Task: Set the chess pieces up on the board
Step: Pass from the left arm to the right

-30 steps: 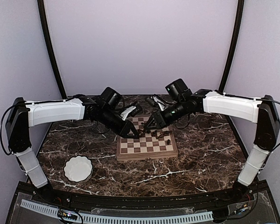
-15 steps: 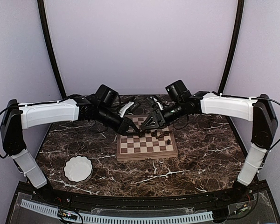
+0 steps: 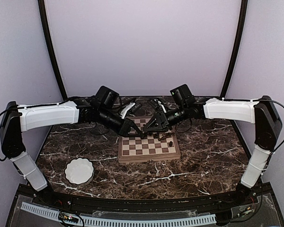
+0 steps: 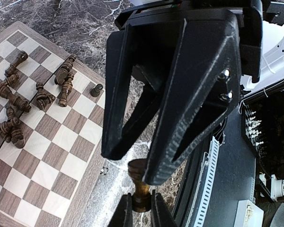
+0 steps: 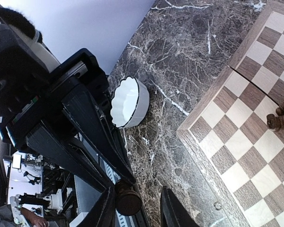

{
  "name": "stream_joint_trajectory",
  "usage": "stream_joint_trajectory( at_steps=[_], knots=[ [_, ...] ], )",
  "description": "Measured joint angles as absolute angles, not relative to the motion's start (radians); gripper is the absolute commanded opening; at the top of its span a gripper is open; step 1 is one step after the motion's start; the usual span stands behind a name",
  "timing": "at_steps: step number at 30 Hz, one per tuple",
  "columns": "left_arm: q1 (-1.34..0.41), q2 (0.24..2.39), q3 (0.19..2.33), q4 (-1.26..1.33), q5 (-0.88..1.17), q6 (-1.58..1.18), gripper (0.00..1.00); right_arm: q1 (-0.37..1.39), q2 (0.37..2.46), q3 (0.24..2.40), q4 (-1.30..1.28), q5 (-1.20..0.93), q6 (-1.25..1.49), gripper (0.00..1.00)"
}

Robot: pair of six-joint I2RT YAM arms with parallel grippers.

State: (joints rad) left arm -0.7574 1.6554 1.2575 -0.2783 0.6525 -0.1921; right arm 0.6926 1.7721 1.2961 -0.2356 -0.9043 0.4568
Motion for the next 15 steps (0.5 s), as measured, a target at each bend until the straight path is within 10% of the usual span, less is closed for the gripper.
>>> stream_joint_trajectory(
  at_steps=[10,15],
  knots=[
    [-0.762,1.649,1.253,-0.278,0.645,-0.197,0.09,0.696,1.772,1.268,-0.171,-0.969,0.518,0.09],
    [-0.762,1.649,1.253,-0.277,0.641,-0.204,0.25,0.694,1.773,1.264,-0.157,-0.975,0.534,0.03]
  ],
)
